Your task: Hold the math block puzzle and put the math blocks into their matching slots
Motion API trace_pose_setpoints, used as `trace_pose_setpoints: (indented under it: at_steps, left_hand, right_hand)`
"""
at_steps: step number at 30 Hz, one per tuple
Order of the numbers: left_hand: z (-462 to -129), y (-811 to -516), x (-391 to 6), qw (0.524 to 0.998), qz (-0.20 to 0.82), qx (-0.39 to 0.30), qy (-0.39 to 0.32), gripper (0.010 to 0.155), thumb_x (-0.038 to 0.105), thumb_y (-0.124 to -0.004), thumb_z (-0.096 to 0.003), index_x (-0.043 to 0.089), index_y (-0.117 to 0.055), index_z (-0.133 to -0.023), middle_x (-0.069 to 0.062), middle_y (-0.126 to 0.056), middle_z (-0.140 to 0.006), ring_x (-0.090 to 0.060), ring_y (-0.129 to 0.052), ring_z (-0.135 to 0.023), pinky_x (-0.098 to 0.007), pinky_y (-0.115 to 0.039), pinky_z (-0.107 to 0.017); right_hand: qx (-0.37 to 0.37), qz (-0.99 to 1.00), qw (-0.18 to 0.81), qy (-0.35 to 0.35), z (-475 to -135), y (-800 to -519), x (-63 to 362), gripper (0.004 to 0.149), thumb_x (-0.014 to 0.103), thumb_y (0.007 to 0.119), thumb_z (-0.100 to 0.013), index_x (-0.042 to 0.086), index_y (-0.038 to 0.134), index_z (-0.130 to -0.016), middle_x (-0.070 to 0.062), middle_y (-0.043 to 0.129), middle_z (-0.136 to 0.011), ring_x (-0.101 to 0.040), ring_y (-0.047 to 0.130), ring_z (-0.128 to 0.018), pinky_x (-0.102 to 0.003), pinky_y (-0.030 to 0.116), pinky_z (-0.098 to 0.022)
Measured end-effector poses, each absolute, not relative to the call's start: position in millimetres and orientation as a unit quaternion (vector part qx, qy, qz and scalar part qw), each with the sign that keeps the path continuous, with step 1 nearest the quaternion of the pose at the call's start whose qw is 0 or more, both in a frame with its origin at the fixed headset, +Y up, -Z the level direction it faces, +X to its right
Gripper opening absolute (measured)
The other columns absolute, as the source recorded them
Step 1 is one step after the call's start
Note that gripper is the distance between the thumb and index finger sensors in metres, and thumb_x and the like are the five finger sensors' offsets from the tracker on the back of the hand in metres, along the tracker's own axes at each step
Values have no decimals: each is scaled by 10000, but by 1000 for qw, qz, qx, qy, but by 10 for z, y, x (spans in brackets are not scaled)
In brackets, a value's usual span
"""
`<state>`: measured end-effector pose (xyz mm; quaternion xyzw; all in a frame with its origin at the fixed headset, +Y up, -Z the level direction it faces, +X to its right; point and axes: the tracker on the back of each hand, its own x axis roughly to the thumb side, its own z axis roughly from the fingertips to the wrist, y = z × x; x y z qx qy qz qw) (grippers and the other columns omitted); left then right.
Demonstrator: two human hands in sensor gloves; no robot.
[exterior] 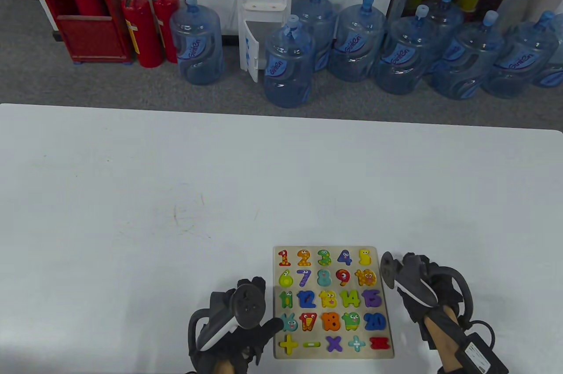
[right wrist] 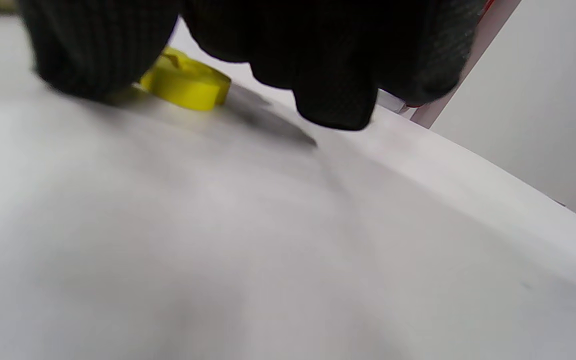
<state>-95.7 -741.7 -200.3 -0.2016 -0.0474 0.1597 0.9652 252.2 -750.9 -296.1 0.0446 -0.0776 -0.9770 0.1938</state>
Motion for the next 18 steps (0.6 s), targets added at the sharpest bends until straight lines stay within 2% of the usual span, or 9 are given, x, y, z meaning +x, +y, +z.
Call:
trace_pose_setpoints:
  at_steps: [2, 4, 7, 13, 18]
  left_hand:
    - [-1994, -7419, -963, 967, 158, -193, -45, 881, 634, -641, -360, 249, -291, -1071, -91, -311, -1121, -447, -454, -1059, -707, -507, -707]
    - [-1981, -7400, -982, 971, 157, -176, -43, 877, 632, -642, -358, 245, -307, -1069, -91, -328, -1119, -442, -470, -1057, -709, -511, -703]
    - [-1979, -7391, -1012, 972, 165, -160, -36, 872, 634, -642, -357, 249, -319, -1070, -85, -344, -1120, -435, -485, -1058, -708, -519, -702]
    - [-1956, -7375, -1014, 974, 165, -148, -42, 867, 632, -643, -357, 247, -333, -1070, -86, -356, -1118, -436, -494, -1054, -706, -524, -701]
    - [-1953, -7382, -1022, 973, 173, -150, -39, 867, 629, -644, -358, 241, -339, -1070, -93, -360, -1115, -441, -498, -1048, -705, -528, -696]
  right_hand:
    - [23, -985, 158, -68, -2946, -7520, 2559, 728, 392, 766, -253, 283, 546, -938, -15, 589, -1002, -256, 806, -833, -444, 722, -609]
    - [4, -990, 127, -67, -2942, -7516, 2588, 647, 355, 784, -261, 305, 645, -890, 15, 685, -953, -264, 820, -807, -435, 725, -606]
    - [-10, -993, 113, -39, -2939, -7507, 2621, 616, 355, 816, -227, 304, 732, -835, 20, 772, -883, -209, 869, -733, -402, 752, -580]
    - [-24, -989, 138, -44, -2895, -7514, 2565, 618, 353, 813, -231, 257, 739, -837, -24, 796, -855, -207, 893, -696, -406, 765, -566]
    - [-44, -989, 132, -56, -2875, -7522, 2492, 627, 288, 825, -253, 275, 696, -866, -24, 721, -927, -240, 830, -791, -433, 736, -595]
